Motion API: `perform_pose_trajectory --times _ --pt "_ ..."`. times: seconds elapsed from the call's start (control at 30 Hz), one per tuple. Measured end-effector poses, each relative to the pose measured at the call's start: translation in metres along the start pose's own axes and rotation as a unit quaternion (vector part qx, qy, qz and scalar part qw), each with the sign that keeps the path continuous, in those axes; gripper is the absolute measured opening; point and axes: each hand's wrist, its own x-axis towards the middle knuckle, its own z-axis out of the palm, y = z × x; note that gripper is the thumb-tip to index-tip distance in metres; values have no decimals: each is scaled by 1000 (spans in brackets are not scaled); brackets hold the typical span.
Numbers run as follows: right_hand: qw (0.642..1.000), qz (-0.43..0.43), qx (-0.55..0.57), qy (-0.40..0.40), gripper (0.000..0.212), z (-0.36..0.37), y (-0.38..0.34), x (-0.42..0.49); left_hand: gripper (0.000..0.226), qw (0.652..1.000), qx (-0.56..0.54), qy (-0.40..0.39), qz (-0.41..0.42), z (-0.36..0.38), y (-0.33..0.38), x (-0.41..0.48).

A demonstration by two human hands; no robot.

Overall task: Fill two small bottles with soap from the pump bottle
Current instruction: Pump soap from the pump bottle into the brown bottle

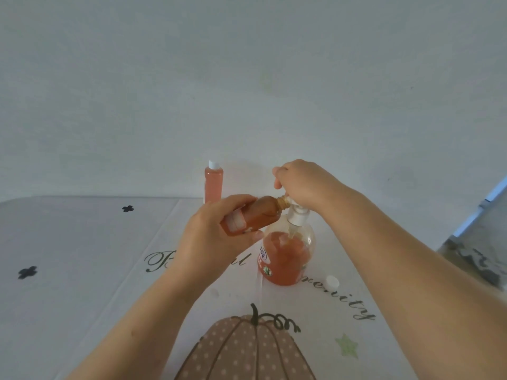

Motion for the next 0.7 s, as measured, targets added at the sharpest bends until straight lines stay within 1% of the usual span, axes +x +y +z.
perform_pose_trajectory --times 0.07,0.17,0.27,0.43,0.53,0.6,0.7 --pt "1000 11 -4 8 32 -4 -1 4 46 1000 -2 -4 3 -1 2 0" --pt "999 12 28 12 39 -7 2 10 46 1000 -2 -5 4 -1 3 0" --pt "999 10 33 14 39 -7 3 10 46 1000 -8 -6 4 0 3 0" --pt "1000 12 22 7 30 -4 0 8 44 1000 -13 -6 0 1 2 -1" --pt "1000 -3 -18 4 29 -2 3 10 45 1000 -14 -10 -4 1 0 0" --pt "1000 4 -24 2 26 3 5 11 45 1000 -9 -14 -5 2 -1 1" --pt "998 -17 -61 2 27 8 7 13 44 1000 -3 -14 -9 3 -3 1"
